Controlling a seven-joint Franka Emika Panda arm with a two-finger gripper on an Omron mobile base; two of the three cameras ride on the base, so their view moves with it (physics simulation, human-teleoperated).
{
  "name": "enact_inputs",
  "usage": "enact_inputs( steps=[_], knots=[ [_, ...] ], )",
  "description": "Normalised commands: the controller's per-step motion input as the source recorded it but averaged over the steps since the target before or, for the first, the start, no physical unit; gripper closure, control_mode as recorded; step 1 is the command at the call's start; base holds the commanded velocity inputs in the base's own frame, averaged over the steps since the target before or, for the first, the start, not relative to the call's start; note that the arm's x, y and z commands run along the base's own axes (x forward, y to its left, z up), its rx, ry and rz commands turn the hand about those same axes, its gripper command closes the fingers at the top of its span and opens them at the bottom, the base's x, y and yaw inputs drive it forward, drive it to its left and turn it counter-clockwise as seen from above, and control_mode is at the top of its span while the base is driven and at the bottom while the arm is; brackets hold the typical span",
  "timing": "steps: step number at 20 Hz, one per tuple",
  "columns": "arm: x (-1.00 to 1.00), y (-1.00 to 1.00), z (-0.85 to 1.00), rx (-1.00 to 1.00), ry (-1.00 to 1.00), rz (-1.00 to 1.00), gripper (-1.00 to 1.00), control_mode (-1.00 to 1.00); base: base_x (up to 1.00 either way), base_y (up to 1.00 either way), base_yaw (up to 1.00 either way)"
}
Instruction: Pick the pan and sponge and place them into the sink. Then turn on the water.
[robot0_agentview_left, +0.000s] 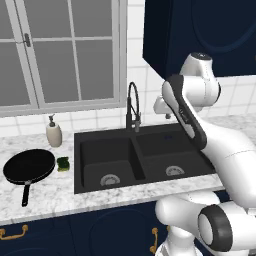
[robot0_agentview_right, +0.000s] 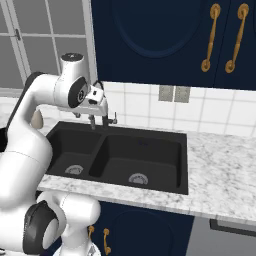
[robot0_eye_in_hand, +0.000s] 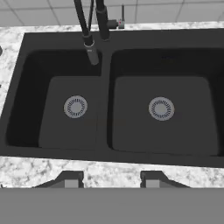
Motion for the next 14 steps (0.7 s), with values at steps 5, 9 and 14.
enact_inputs(
  steps=[5,9,14],
  knots=[
    [0.17,0.44,-0.06,0.0,0.1,0.03,-1.0,-1.0,0.0,0.0,0.0],
    [0.65,1.0,-0.25,0.01,0.24,0.26,-1.0,-1.0,0.0,0.0,0.0],
    [0.66,1.0,-0.47,0.0,0.12,0.3,-1.0,-1.0,0.0,0.0,0.0]
  ],
)
